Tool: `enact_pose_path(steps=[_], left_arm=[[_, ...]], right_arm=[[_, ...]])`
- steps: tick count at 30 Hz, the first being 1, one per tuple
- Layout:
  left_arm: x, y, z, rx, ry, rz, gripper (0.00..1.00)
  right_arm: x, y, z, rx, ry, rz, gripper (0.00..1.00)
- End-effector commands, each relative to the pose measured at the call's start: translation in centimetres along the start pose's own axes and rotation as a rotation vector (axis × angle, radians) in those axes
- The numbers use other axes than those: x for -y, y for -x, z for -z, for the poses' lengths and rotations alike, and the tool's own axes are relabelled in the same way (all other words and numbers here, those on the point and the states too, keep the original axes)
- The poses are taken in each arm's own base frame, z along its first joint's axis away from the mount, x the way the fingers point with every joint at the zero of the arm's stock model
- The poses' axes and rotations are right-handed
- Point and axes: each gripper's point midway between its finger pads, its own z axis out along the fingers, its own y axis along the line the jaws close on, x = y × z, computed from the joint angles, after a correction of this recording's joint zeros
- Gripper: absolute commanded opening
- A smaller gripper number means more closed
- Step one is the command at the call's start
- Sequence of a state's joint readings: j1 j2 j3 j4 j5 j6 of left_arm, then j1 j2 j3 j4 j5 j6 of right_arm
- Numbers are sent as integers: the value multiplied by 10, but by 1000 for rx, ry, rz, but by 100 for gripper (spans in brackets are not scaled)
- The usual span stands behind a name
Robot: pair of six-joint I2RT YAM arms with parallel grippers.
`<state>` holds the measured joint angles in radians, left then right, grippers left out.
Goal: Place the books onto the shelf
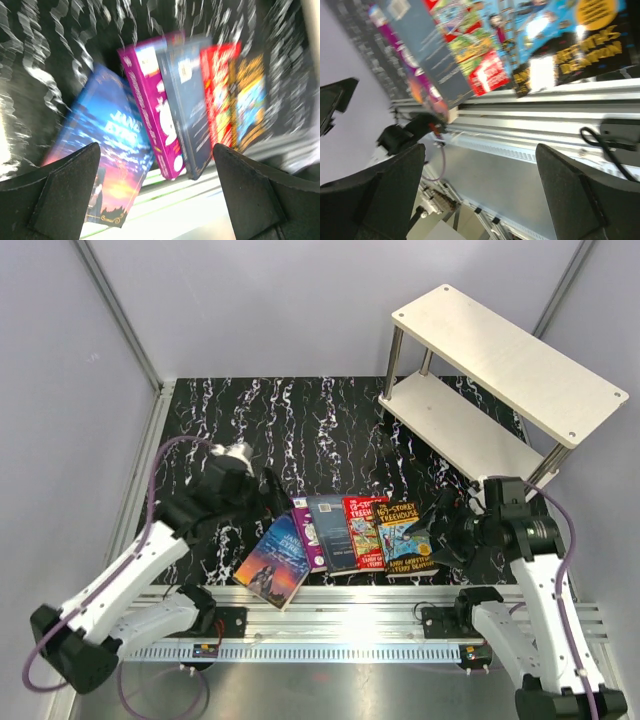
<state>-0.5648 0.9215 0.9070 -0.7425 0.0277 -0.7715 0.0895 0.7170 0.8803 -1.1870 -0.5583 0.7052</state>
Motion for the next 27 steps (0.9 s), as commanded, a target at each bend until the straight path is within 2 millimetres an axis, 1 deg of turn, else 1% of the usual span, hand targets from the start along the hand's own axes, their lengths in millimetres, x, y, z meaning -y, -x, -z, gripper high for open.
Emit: enact_pose_path(steps=[1, 2, 3, 4, 5, 6, 7, 8, 9, 10, 11, 12, 13, 14, 15, 16, 17, 18, 19, 20, 22, 23, 24, 25, 26, 27], left_arm=[[17, 3, -19, 18, 36, -43, 99], [21, -5, -28, -17, 36, -54, 99], [26, -6, -31, -24, 18, -58, 99], [35, -5, -33, -22, -11, -64, 99], [40, -7, -34, -37, -31, -69, 99], [51, -4, -35, -40, -54, -90, 99], [62, -9, -34, -56, -75, -124, 99], [71, -9, -33, -55, -85, -152, 99], [76, -14, -40, -81, -75, -200, 99], [94, -16, -35, -91, -105, -240, 99], [98, -19, -39, -107, -99, -262, 99], [101, -22, -42, -123, -97, -275, 99], [102, -28, -52, -148, -87, -280, 99], [103, -30, -55, -155, -85, -274, 99], [103, -31, -59, -157, -81, -252, 99], [109, -29, -63, -147, -101, -243, 99], [114, -29, -65, -147, -118, -228, 99], [121, -33, -66, -163, -149, -222, 99], [131, -32, -68, -159, -186, -219, 99], [140, -33, -72, -180, -205, -228, 99], [147, -39, -77, -212, -212, -253, 99], [147, -44, -87, -240, -201, -273, 99], [155, -42, -87, -240, -214, -277, 99], [158, -44, -89, -247, -223, -281, 99], [160, -47, -93, -264, -231, -280, 99], [165, -49, -95, -272, -244, -280, 99]], right_arm=[[42, 19, -2, 36, -251, 81, 100], [50, 21, -8, -2, -304, 59, 100], [54, 24, -11, -4, -330, 55, 100], [55, 24, -15, -16, -342, 55, 100], [57, 27, -21, -23, -357, 51, 100], [60, 29, -25, -20, -376, 55, 100], [59, 26, -32, -50, -398, 47, 100], [57, 27, -38, -57, -403, 55, 100], [57, 30, -42, -51, -426, 67, 100], [51, 24, -49, -70, -441, 104, 100], [45, 30, -58, -74, -464, 127, 100], [46, 36, -62, -53, -512, 156, 100], [44, 39, -65, -54, -540, 179, 100], [36, 45, -72, -71, -567, 210, 100], [34, 51, -74, -66, -581, 229, 100], [30, 57, -76, -61, -582, 252, 100], [21, 66, -79, -39, -570, 263, 100], [20, 72, -79, -17, -577, 273, 100], [20, 79, -80, 15, -591, 277, 100], [23, 86, -82, 33, -603, 266, 100], [34, 96, -85, 56, -655, 225, 100], [40, 101, -87, 65, -668, 195, 100], [48, 109, -86, 70, -661, 126, 100], [51, 112, -89, 68, -640, 83, 100], [58, 118, -96, 80, -617, 52, 100], [59, 119, -100, 53, -567, 1, 100]])
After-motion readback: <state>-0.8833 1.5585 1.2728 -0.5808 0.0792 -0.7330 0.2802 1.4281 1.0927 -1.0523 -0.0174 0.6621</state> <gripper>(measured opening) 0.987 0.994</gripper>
